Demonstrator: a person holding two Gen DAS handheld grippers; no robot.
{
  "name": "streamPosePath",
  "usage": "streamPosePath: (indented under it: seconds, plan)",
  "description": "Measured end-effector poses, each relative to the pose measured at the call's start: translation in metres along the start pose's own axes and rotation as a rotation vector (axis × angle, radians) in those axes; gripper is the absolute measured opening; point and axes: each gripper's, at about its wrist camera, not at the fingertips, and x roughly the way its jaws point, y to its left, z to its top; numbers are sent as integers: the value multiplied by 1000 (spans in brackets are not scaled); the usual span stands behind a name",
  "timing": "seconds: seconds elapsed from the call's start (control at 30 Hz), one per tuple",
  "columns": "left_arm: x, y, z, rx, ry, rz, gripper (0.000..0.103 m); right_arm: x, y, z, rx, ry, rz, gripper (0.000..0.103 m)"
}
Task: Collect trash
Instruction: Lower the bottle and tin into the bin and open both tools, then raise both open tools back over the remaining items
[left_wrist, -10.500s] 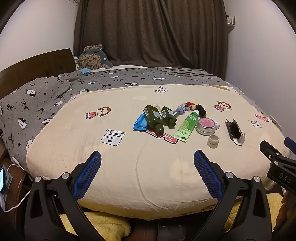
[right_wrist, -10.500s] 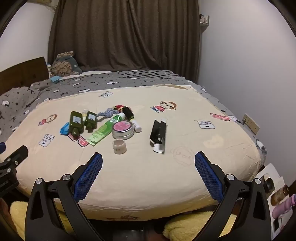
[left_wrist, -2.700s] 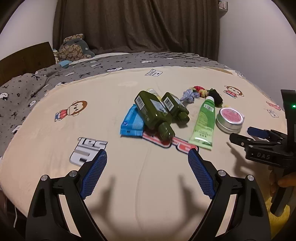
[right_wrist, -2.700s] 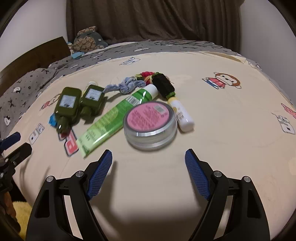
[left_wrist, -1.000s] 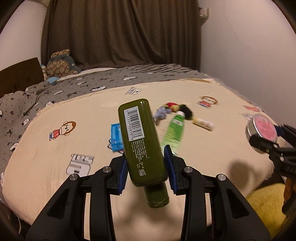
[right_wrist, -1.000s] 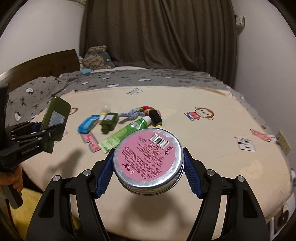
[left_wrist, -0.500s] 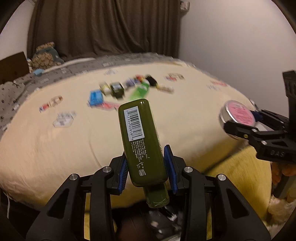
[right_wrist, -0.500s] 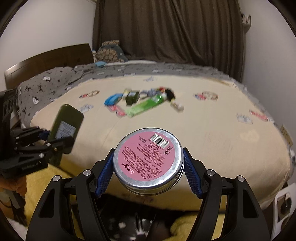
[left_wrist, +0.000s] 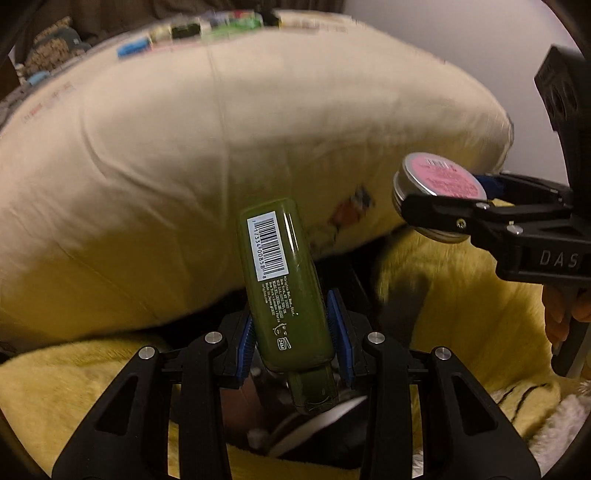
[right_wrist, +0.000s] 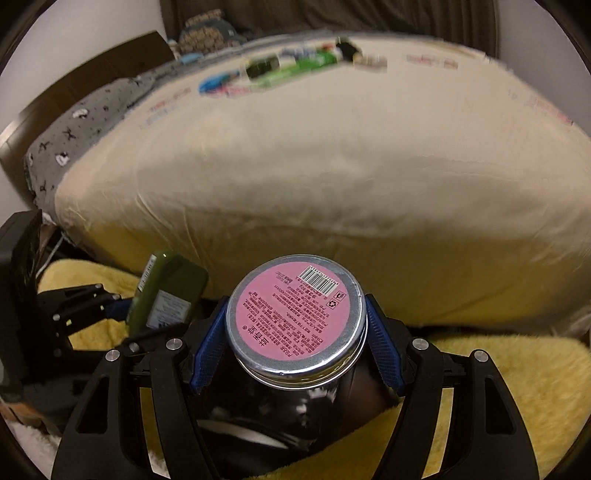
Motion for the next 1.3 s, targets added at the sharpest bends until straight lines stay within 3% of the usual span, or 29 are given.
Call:
streamPosePath:
  seconds: [0.23, 0.47, 0.57, 0.63, 0.9, 1.13, 1.3]
  plan:
    - [43, 6, -15, -17, 137, -35, 35, 36, 2, -16, 26, 126, 24, 71]
    - [57, 12, -18, -42, 185, -53, 35, 52, 3, -22, 49, 181, 49, 71]
    - [58, 11, -20, -51, 183, -43, 48, 50, 0, -20, 54, 166, 41, 72]
    - [54, 12, -18, -51, 168, -24, 56, 45, -3, -19, 59, 154, 39, 75]
    - [19, 30, -4, -69, 66, 41, 68, 13, -14, 0, 58, 49, 0, 83]
    - [-30, 48, 32, -69, -89, 135, 75, -36, -9, 45, -62, -143, -101, 84]
    - [-58, 68, 68, -92, -192, 207, 76, -49, -20, 91, -74, -242, -162, 84]
